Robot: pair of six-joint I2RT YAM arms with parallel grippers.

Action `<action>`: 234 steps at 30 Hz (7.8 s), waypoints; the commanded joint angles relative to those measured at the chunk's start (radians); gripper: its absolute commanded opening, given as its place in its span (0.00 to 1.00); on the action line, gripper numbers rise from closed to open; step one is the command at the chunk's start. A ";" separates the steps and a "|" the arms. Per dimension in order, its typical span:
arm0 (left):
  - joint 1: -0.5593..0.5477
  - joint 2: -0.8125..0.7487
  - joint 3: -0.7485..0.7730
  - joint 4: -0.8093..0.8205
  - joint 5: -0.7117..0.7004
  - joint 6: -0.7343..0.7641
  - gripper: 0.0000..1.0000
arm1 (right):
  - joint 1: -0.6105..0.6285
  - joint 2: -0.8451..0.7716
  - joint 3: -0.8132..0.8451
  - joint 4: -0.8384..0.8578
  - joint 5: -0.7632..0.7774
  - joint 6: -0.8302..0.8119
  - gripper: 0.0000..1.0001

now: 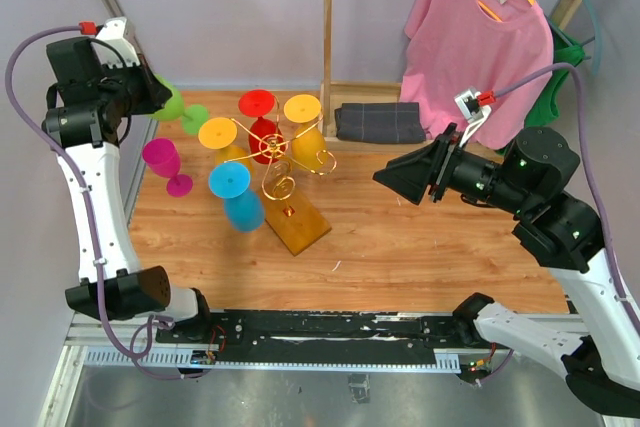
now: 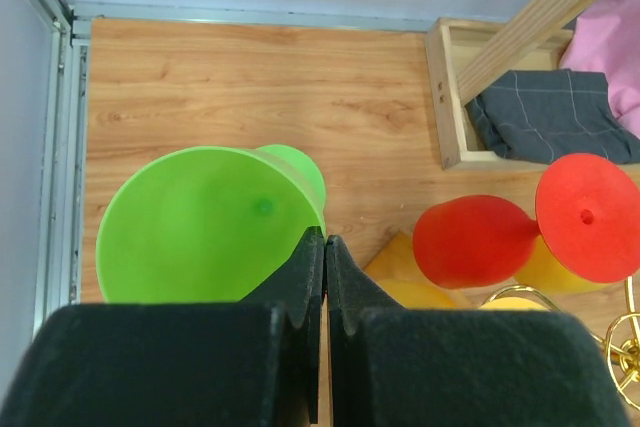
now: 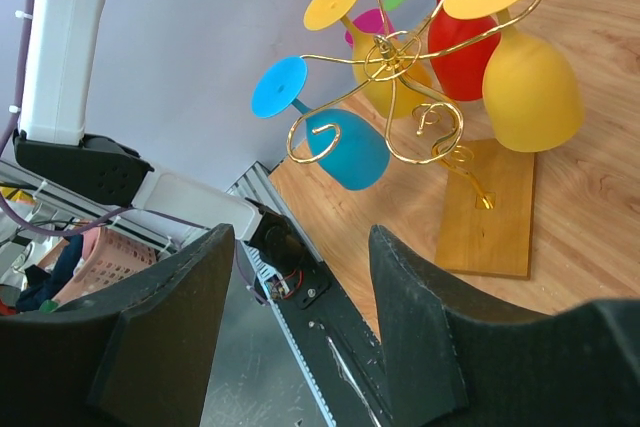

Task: Take the wine glass off the wine glass rack
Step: Place the wine glass at the center of the board, then pick up the wine glass from the wine rack.

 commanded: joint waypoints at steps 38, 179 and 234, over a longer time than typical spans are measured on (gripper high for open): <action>-0.047 0.055 -0.235 0.189 -0.057 0.028 0.00 | -0.008 0.033 -0.004 0.050 0.005 0.028 0.55; -0.221 -0.137 -0.139 0.185 -0.279 0.020 0.93 | -0.339 0.649 0.452 0.218 -0.373 0.450 0.72; -0.221 -0.112 -0.115 0.133 -0.204 0.020 0.92 | -0.235 0.962 0.502 0.273 -0.488 0.463 0.38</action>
